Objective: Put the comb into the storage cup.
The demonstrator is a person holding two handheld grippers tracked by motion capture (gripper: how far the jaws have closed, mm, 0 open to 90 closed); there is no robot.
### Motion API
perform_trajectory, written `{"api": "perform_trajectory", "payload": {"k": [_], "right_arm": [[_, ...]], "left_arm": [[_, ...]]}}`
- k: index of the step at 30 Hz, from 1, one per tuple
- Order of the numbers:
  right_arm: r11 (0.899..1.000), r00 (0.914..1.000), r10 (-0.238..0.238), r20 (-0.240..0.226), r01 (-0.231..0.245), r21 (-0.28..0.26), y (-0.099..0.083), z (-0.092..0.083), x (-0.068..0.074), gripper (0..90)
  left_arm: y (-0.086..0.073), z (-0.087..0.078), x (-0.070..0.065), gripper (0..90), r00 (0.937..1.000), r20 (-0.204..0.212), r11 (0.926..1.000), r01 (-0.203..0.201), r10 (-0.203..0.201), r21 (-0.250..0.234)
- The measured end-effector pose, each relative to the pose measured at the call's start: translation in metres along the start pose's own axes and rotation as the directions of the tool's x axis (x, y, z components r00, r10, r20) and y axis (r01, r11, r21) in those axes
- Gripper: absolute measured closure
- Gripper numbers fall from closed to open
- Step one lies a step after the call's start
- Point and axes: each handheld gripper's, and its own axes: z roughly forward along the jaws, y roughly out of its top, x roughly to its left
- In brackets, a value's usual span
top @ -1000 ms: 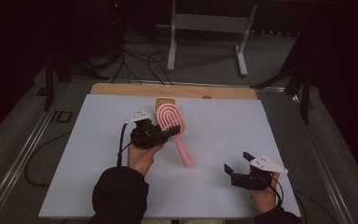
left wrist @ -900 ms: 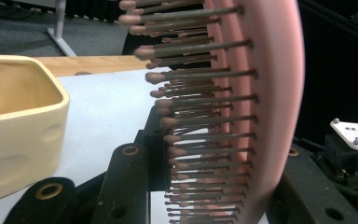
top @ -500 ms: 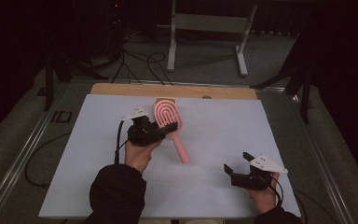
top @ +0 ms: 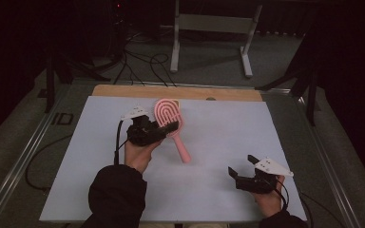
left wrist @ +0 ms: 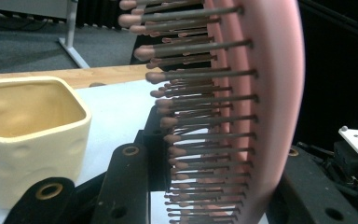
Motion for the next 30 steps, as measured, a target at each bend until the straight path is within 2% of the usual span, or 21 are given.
{"api": "perform_trajectory", "payload": {"k": [30], "right_arm": [[1.0,1.0,0.005,-0.001,-0.005,0.001,0.0,0.0,0.0,9.6]], "left_arm": [[0.013,-0.006,0.006,64.8,0.9985,-0.042,0.9992,-0.036,0.035,-0.019]]}}
